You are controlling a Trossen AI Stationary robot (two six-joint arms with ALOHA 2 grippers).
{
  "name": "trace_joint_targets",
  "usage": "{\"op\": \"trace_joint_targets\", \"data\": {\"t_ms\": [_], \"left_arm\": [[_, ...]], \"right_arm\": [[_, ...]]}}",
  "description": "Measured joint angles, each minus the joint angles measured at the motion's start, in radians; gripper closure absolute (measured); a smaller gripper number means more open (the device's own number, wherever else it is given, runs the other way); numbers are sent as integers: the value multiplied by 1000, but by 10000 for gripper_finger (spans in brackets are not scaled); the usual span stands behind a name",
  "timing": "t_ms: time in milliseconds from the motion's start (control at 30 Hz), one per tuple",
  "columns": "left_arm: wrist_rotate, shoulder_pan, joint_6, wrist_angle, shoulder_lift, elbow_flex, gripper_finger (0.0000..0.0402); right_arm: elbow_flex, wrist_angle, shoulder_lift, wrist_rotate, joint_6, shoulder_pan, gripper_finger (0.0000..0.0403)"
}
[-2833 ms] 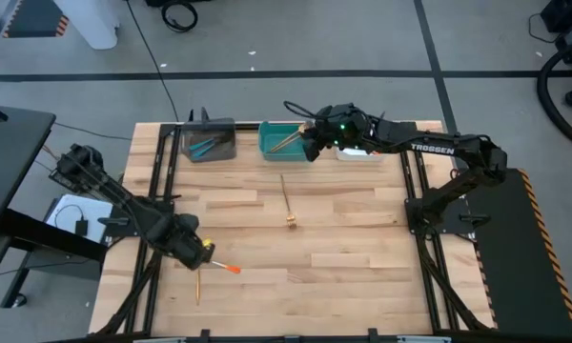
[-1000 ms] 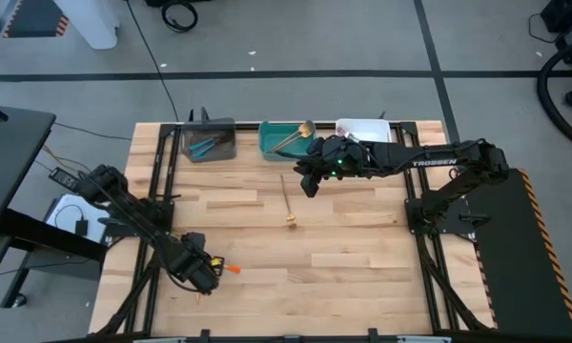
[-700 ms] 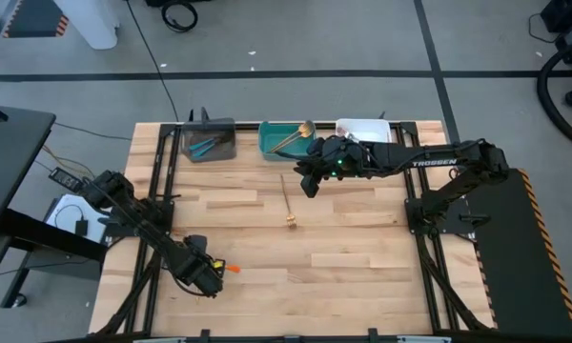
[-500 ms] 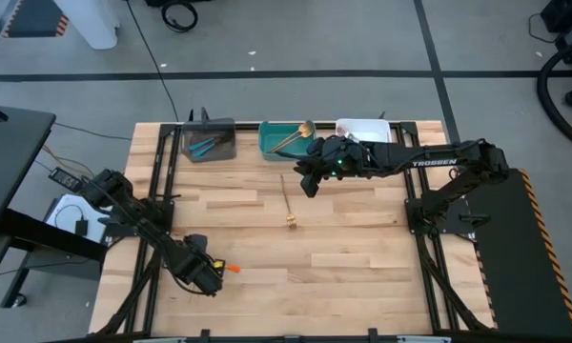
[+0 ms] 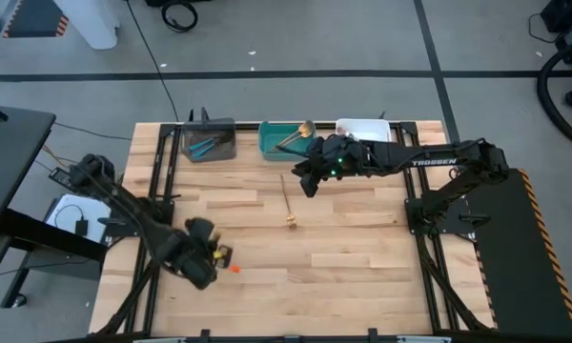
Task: Sort silverware by color (type)
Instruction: Put the gold fork into the green bin
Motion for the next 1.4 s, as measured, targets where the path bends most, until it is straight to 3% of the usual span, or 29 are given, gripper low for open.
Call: {"op": "trace_joint_targets", "data": {"t_ms": [167, 267, 400, 567, 767, 1067, 1400], "left_arm": [[-270, 174, 160, -21, -50, 46, 390], [-362, 317, 319, -1, -55, 84, 389], [-392, 499, 655, 143, -55, 129, 389], [-388, 674, 1076, 509, -54, 144, 388], [-380, 808, 1348, 832, -54, 144, 387], [-306, 898, 1567, 1129, -38, 145, 387], [-285, 930, 1571, 1158, -37, 144, 386]], "right_arm": [[0, 43, 0, -55, -20, -10, 306], [0, 80, 0, -62, -91, -13, 306], [0, 141, 0, -59, -189, -22, 306], [0, 182, 0, -58, -262, -55, 304], [0, 227, 2, -57, -328, -109, 294], [1, 455, 89, -38, -393, -183, 293], [0, 588, 164, -63, -402, -223, 293]]}}
